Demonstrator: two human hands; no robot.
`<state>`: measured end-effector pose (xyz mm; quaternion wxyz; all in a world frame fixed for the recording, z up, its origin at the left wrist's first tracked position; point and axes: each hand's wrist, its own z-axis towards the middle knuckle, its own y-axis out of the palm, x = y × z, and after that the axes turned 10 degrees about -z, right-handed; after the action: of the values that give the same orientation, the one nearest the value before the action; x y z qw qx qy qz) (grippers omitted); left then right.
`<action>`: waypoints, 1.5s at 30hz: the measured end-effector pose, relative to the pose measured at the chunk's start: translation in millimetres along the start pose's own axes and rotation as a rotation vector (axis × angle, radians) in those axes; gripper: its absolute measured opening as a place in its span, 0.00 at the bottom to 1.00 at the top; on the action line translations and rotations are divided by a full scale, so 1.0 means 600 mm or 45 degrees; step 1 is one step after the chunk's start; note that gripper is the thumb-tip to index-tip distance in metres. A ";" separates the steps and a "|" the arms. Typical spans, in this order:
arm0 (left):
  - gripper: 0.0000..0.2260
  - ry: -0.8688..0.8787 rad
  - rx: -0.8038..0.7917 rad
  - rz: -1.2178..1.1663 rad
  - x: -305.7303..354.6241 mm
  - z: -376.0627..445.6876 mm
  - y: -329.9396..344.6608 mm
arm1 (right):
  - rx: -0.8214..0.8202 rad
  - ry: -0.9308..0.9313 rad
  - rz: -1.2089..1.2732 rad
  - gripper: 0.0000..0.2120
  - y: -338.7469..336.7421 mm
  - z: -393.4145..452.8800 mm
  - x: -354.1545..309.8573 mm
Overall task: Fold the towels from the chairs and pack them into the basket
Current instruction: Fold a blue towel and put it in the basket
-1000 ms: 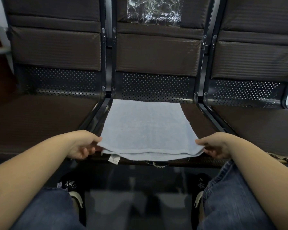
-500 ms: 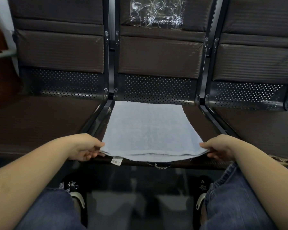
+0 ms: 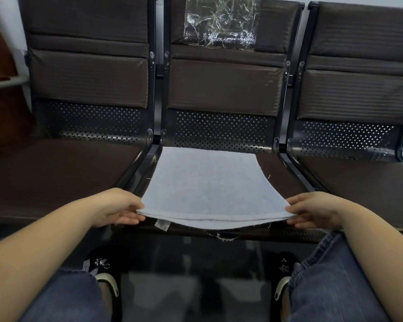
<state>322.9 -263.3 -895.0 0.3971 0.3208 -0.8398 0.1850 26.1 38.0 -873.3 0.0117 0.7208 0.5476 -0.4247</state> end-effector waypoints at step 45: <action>0.17 0.562 0.224 0.069 0.139 0.285 0.130 | 0.527 -0.313 0.209 0.08 0.058 0.270 -0.163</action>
<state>135.4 -336.2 -939.3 0.5366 0.2832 -0.7215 0.3337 -46.8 -130.2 -931.2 -0.0352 0.6930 0.3829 -0.6098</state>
